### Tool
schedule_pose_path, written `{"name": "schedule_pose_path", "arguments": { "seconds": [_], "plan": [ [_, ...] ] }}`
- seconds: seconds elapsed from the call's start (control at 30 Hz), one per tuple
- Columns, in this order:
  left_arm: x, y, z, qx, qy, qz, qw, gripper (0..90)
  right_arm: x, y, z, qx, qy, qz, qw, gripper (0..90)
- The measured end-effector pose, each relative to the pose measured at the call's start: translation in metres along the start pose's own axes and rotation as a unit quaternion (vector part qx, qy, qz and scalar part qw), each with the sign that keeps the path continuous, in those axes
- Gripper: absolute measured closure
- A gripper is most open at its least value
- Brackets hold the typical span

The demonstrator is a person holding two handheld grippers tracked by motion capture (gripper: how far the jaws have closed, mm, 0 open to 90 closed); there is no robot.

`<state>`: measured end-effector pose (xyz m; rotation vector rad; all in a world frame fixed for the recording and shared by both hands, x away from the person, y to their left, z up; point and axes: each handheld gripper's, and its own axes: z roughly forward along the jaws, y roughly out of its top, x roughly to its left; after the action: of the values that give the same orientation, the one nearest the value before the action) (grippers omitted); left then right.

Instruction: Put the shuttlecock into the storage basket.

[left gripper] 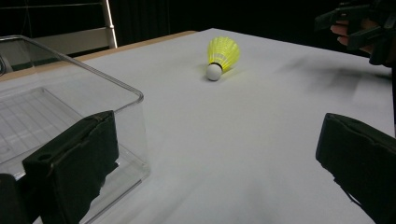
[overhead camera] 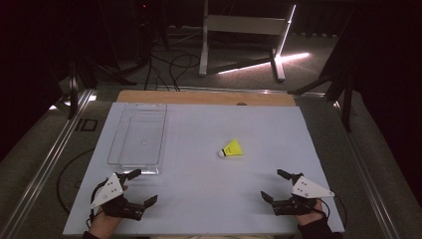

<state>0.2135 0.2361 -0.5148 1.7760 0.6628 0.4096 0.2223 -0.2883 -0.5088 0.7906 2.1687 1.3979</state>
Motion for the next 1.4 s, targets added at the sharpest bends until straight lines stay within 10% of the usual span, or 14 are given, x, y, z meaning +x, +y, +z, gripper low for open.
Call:
{"name": "schedule_pose_path", "arguments": {
  "seconds": [1.4],
  "plan": [
    [0.005,0.026,0.001,0.041,-0.021,-0.038,0.9982,0.0,-0.001,0.001,0.0,0.001,0.008,0.008,0.9999,8.4]
  ]
}}
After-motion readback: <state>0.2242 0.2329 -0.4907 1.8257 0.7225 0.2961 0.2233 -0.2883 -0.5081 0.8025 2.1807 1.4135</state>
